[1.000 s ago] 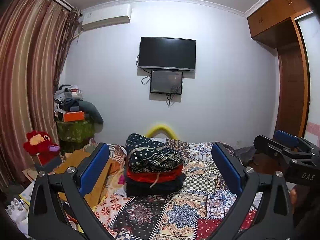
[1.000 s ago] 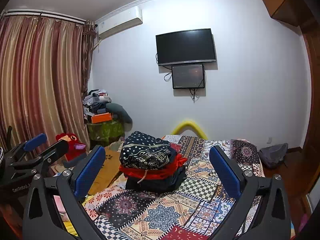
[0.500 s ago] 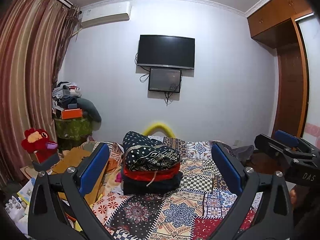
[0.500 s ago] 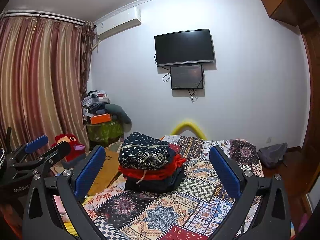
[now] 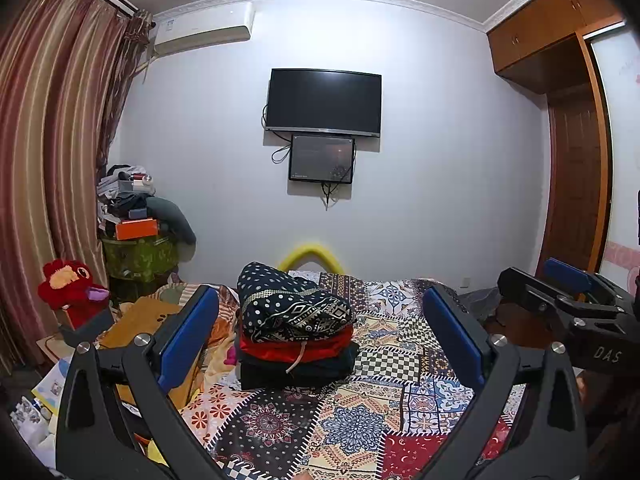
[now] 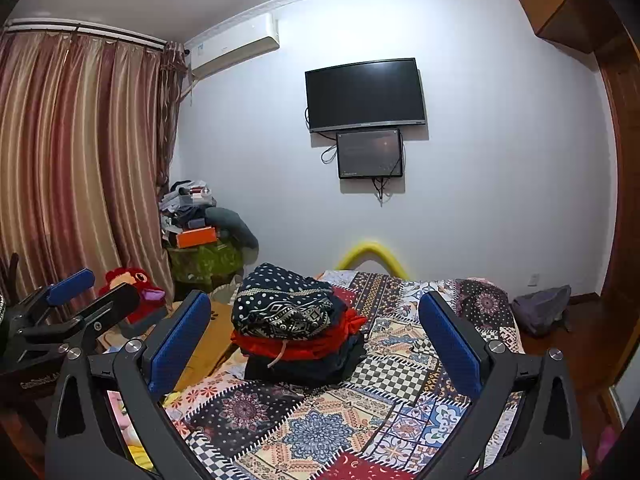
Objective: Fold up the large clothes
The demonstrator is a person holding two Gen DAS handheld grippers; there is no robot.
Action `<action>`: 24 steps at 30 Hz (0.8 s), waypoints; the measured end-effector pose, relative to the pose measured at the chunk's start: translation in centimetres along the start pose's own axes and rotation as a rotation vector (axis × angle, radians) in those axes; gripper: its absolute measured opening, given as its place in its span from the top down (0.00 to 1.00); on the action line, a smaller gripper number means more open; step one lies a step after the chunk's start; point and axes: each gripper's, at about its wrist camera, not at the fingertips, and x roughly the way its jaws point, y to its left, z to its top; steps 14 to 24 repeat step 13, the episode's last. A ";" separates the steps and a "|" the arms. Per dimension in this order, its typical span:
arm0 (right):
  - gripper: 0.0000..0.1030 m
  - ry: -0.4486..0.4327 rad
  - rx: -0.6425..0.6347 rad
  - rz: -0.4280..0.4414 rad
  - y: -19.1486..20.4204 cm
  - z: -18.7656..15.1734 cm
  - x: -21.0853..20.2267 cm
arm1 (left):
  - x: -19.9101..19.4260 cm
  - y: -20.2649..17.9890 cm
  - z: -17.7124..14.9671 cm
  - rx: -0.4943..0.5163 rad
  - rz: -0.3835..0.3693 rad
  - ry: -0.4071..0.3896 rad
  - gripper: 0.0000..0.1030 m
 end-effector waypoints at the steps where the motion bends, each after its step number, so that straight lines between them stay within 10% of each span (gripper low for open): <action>1: 0.00 0.000 0.000 -0.002 0.0 0.0 0.1 | 0.0 0.0 0.0 -0.001 -0.002 0.000 0.00; 24: 0.00 0.011 -0.001 0.000 0.1 -0.2 0.4 | 0.3 0.0 -0.2 0.014 0.009 -0.002 0.00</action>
